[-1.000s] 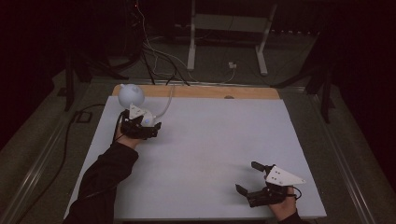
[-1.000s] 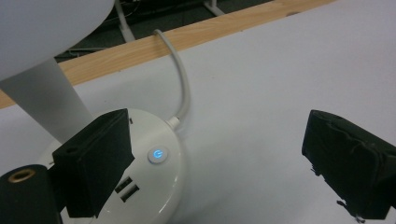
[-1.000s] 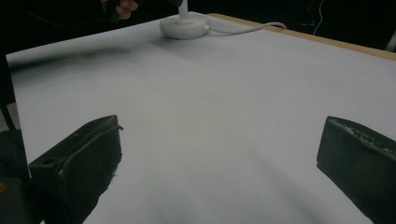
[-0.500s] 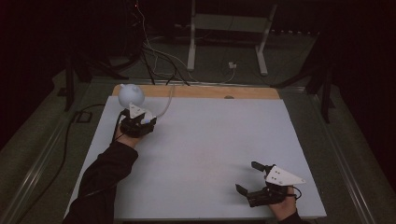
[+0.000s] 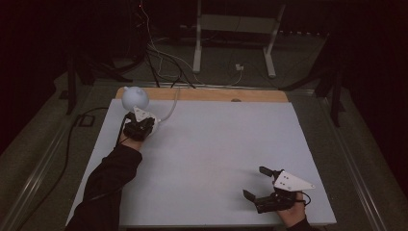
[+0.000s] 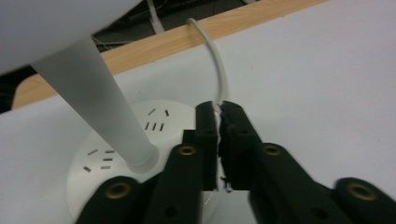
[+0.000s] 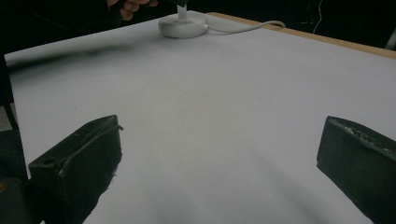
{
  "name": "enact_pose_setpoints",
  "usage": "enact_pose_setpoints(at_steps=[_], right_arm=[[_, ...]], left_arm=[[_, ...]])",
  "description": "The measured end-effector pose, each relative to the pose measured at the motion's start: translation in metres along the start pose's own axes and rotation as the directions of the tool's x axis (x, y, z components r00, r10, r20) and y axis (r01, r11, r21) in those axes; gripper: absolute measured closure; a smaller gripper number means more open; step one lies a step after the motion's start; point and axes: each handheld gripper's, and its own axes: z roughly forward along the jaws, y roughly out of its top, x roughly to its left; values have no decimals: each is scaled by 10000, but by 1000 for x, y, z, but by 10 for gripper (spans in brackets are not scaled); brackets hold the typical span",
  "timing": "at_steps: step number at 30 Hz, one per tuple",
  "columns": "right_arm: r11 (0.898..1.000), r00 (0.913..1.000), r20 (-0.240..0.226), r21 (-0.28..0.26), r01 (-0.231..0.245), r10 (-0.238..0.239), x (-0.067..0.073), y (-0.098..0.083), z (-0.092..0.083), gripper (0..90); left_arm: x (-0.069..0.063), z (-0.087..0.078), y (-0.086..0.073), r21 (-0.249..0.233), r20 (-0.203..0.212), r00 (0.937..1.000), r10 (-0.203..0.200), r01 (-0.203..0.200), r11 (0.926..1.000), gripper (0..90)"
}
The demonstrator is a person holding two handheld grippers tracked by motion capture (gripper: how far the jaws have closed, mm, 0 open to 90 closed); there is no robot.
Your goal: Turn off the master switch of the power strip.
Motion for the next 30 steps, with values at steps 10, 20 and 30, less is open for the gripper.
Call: enact_pose_setpoints(at_steps=[10, 20, 30], right_arm=[[10000, 10000, 6, -18, -6, 6, 0, 0, 0, 0], [10000, 10000, 17, -41, 4, -4, -1, 0, -1, 0], [10000, 10000, 11, -35, 8, -8, -1, 0, -1, 0]], left_arm=[[1, 12, -5, 229, -323, 9990, 319, -311, 9993, 900], [1, 23, -11, 547, -556, 9961, 685, -655, 9964, 900], [0, 28, -15, 550, -801, 9921, 961, -919, 9943, 900]])
